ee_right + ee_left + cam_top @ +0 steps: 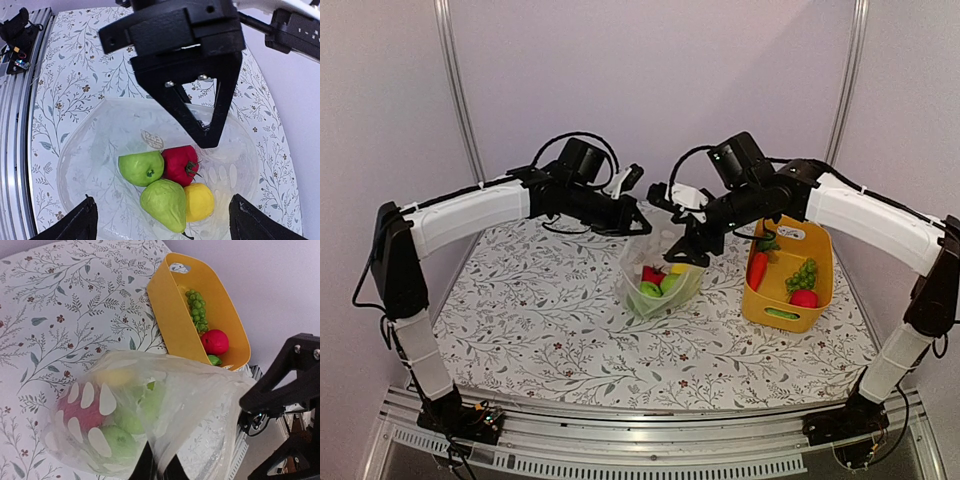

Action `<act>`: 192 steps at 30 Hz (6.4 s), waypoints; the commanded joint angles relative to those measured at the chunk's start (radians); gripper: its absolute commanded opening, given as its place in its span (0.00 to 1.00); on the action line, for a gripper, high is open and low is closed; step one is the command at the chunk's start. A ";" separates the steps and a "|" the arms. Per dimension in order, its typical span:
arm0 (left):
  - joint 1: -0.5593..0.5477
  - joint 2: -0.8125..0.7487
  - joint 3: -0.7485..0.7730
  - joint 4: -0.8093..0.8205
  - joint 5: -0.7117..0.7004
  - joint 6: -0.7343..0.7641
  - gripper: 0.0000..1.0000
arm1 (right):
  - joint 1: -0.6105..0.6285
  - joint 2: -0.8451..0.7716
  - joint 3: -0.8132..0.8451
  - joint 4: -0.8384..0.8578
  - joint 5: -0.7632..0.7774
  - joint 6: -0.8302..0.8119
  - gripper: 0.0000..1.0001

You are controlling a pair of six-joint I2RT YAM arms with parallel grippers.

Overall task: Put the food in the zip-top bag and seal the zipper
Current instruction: Adjust the zipper food storage bag at the center of the board, then pick up the fake vegetable from the bin, then place the fake vegetable in the zipper food storage bag.

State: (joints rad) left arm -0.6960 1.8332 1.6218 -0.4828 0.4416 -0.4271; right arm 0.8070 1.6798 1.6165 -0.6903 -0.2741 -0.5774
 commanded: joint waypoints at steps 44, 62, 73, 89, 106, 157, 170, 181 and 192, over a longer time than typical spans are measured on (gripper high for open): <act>0.005 -0.107 0.023 -0.305 -0.238 0.211 0.09 | 0.258 -0.007 -0.044 -0.101 0.297 -0.241 0.00; 0.002 -0.071 0.023 -0.157 -0.185 0.277 0.00 | -0.081 -0.230 -0.011 -0.225 -0.123 -0.132 0.58; 0.005 -0.189 -0.125 -0.044 -0.137 0.221 0.00 | -0.561 -0.304 -0.253 -0.149 -0.212 -0.023 0.57; 0.013 -0.197 -0.204 0.019 -0.109 0.210 0.00 | -0.646 -0.163 -0.416 0.043 0.120 0.185 0.56; 0.056 -0.203 -0.225 0.053 -0.073 0.195 0.00 | -0.686 -0.106 -0.418 -0.063 0.219 0.148 0.60; 0.114 -0.232 -0.241 0.081 -0.063 0.180 0.00 | -0.686 0.400 -0.186 0.176 0.006 0.637 0.40; 0.085 -0.236 -0.229 0.105 -0.037 0.142 0.00 | -0.725 0.030 -0.286 0.201 -0.111 0.591 0.23; -0.024 -0.152 -0.100 0.036 -0.061 0.086 0.00 | -0.599 -0.359 -0.358 0.278 -0.438 0.412 0.21; -0.086 -0.104 -0.053 0.051 -0.004 0.018 0.00 | -0.241 -0.442 -0.242 0.242 -0.461 0.220 0.20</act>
State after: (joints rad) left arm -0.7612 1.7096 1.5349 -0.4400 0.3950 -0.3805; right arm 0.5049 1.1961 1.3205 -0.4187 -0.7200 -0.2657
